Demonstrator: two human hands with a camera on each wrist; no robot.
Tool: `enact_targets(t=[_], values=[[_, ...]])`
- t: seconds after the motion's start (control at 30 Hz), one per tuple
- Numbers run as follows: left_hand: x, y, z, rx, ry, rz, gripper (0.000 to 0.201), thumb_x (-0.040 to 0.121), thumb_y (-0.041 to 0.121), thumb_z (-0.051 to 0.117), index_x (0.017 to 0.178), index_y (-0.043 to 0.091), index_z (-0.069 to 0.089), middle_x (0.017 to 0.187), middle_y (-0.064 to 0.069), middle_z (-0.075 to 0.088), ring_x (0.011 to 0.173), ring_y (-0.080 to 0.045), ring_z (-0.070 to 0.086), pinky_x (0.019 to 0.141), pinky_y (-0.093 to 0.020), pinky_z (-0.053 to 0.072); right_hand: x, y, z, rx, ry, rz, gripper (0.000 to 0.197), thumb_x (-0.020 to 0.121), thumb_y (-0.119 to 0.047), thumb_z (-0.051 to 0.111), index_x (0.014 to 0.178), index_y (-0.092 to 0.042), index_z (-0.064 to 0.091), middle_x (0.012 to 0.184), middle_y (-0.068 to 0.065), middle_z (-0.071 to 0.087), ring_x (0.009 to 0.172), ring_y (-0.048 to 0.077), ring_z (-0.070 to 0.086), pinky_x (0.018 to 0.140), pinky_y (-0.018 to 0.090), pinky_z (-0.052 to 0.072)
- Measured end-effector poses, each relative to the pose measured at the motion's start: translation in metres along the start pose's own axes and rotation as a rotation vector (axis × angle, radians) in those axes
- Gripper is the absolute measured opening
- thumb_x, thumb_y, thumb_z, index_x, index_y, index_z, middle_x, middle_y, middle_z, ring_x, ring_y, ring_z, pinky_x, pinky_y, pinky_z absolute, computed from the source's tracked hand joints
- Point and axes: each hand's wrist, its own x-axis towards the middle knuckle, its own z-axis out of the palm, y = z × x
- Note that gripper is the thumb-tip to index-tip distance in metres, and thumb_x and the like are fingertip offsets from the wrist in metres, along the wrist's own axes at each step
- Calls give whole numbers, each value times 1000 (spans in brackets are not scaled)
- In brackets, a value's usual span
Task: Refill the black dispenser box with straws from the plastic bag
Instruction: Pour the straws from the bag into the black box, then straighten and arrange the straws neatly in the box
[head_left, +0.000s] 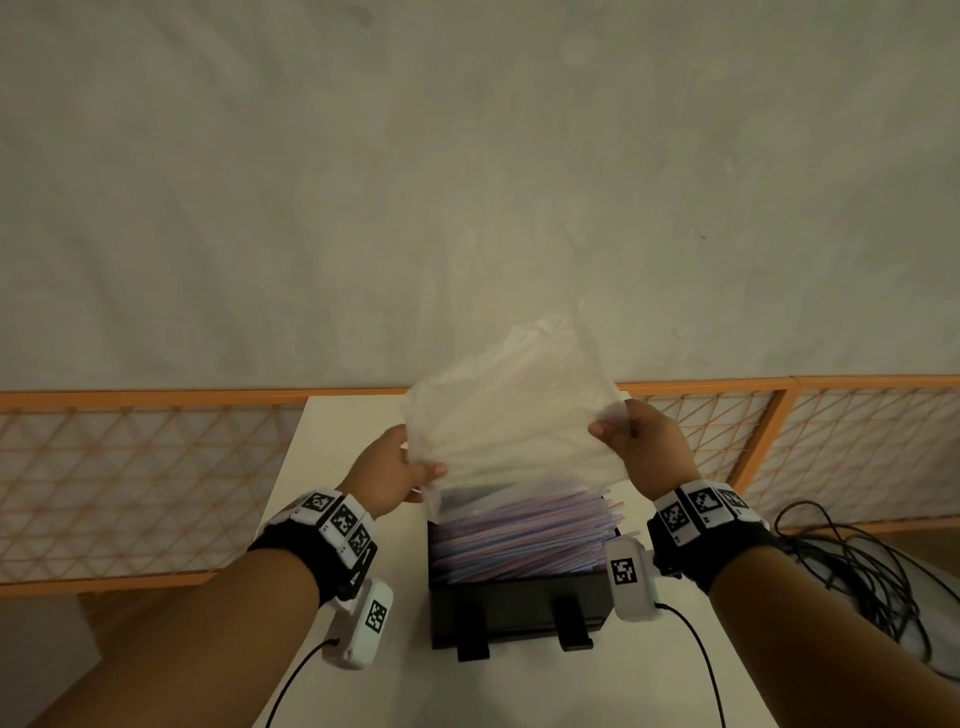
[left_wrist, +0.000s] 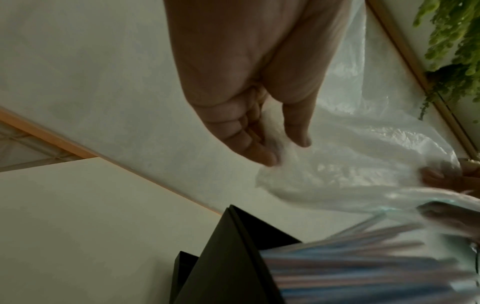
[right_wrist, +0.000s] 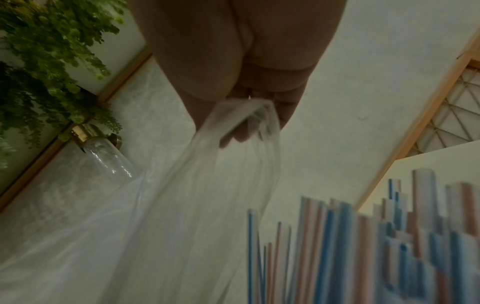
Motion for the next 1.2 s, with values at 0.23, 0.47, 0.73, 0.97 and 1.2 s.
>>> enact_targets(t=[0.23, 0.47, 0.73, 0.97, 1.2], values=[[-14, 2, -52, -186, 303, 98, 11, 93, 13, 58, 103, 13, 53, 78, -7, 63, 62, -17, 54, 49, -26, 43, -3, -30, 7, 251, -74, -30, 24, 93, -28, 56, 115, -21, 51, 83, 1, 67, 71, 15, 64, 62, 24, 53], [1, -105, -111, -203, 512, -239, 11, 83, 13, 52, 93, 14, 54, 80, -20, 56, 63, -30, 56, 64, -50, 53, -17, -27, 19, 331, -102, -41, 14, 92, -25, 58, 105, -29, 54, 86, 5, 69, 72, 15, 65, 66, 28, 54], [-29, -134, -47, -100, 261, -628, 6, 96, 4, 49, 93, 7, 45, 81, -15, 52, 60, -26, 55, 49, -29, 54, -46, -2, 15, 180, -146, 18, 16, 86, -9, 66, 86, -25, 64, 73, -5, 67, 71, 15, 63, 71, 33, 53], [-41, -117, -39, 879, -324, -620, 52, 86, 45, 62, 121, 7, 58, 126, -11, 63, 107, -26, 64, 79, -25, 48, -69, 3, -2, -115, -197, -62, 18, 80, -16, 74, 77, -32, 65, 77, -14, 66, 72, -6, 60, 63, 6, 45], [-29, -20, -9, 1043, -248, 115, 21, 83, 38, 60, 89, 18, 54, 95, -2, 55, 97, -22, 58, 74, -28, 42, -60, 2, 26, -830, -652, -247, 82, 73, -48, 68, 144, -34, 29, 154, -6, 26, 142, 20, 24, 117, 41, 19]])
